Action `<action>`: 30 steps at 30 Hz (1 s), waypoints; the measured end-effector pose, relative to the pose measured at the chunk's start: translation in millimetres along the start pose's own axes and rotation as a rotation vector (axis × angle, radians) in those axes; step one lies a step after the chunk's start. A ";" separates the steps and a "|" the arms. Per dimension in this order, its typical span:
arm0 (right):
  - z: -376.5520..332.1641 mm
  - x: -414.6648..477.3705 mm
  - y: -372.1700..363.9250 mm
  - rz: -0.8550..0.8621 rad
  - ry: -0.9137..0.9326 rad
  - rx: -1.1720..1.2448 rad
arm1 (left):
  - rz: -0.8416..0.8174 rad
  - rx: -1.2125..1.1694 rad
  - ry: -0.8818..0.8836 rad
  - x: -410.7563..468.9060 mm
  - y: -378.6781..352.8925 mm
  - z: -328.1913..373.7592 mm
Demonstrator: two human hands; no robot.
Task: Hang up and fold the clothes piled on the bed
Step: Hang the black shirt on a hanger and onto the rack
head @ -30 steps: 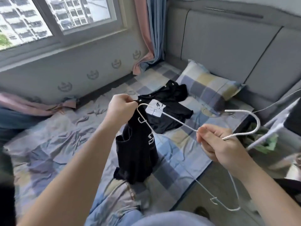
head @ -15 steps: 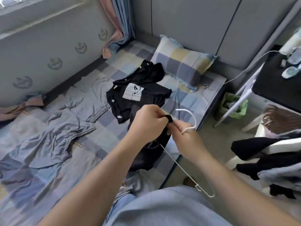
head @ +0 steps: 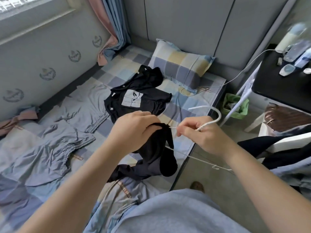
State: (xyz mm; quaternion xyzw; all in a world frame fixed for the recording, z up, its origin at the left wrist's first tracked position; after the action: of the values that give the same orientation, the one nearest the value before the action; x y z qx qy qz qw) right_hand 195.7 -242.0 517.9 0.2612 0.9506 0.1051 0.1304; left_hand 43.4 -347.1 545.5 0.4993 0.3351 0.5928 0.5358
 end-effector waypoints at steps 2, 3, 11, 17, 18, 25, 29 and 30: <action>4.2 -1.4 19.9 0.041 -0.019 -0.044 | 0.080 -0.042 0.056 -8.7 12.7 -16.4; 8.4 -3.0 32.0 0.080 -0.031 -0.062 | 0.116 -0.069 0.084 -13.5 18.0 -25.1; 28.6 -2.0 40.5 0.177 -0.056 -0.067 | 0.170 -0.235 0.066 -16.5 10.1 -12.1; 27.1 8.6 0.2 0.068 -0.073 -0.108 | 0.177 -0.261 0.134 -17.5 1.7 -2.8; 27.4 9.3 1.3 0.077 -0.083 -0.114 | 0.172 -0.282 0.149 -18.1 1.3 -4.7; 15.1 -11.0 -5.8 0.600 0.197 -0.419 | 0.343 -0.491 0.430 -23.2 -11.2 -16.6; 37.1 -0.1 -45.8 0.181 0.050 -0.290 | 0.519 -0.564 0.495 -25.8 -7.3 -12.0; 41.5 3.8 -57.0 0.098 0.009 -0.309 | 0.536 -0.562 0.489 -25.2 -6.3 -8.8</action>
State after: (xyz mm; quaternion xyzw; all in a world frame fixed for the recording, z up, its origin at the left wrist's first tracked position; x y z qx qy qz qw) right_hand 178.4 -282.5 462.7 0.2837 0.9099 0.2574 0.1593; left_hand 35.2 -369.1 531.3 0.2492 0.1368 0.8788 0.3833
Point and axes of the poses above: each hand's wrist, its own x-axis towards the middle knuckle, its own y-axis out of the back of the hand, z = x × y, the point moved 6 cm from there along x, towards the middle knuckle, and after that the axes turned 13 degrees about -y, right-handed, at the moved point
